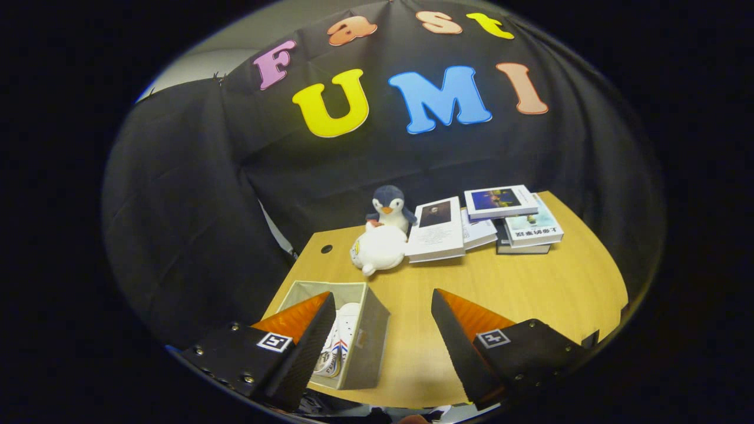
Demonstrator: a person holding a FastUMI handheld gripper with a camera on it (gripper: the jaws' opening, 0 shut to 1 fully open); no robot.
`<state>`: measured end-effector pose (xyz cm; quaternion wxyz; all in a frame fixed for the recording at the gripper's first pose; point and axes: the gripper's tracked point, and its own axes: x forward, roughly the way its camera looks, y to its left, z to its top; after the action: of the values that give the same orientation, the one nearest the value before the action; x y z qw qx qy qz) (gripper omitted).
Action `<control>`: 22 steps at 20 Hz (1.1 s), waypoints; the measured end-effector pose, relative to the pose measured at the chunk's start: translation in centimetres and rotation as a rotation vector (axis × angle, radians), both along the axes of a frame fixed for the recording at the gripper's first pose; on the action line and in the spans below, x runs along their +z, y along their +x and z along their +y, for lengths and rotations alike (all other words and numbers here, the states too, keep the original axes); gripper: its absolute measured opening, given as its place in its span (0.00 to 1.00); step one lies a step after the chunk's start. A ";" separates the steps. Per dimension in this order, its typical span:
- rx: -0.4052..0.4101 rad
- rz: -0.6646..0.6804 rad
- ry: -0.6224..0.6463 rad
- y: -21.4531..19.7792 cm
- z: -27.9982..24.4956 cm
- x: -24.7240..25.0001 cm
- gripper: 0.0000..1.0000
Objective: Open the storage box then place both shoes into the box .Put the left shoe in first, then the right shoe, with the right side of both shoes facing outward in a uniform manner.
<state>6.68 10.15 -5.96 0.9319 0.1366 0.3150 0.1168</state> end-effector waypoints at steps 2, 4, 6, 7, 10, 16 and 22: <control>-0.026 -0.039 -0.016 -0.3 -2.3 0.8 0.98; -0.059 -0.084 -0.025 -0.6 -4.6 1.7 0.98; -0.096 -0.135 -0.047 -0.8 -7.1 2.5 0.98; -0.113 -0.165 -0.062 -0.8 -8.2 2.9 0.98; -0.147 -0.243 -0.112 -1.2 -11.0 4.3 0.98; -0.187 -0.317 -0.156 -1.4 -13.8 5.9 0.98; -0.190 -0.325 -0.155 -1.2 -14.5 6.0 0.98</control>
<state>5.45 -4.33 0.03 0.9851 0.0726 0.1541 0.0244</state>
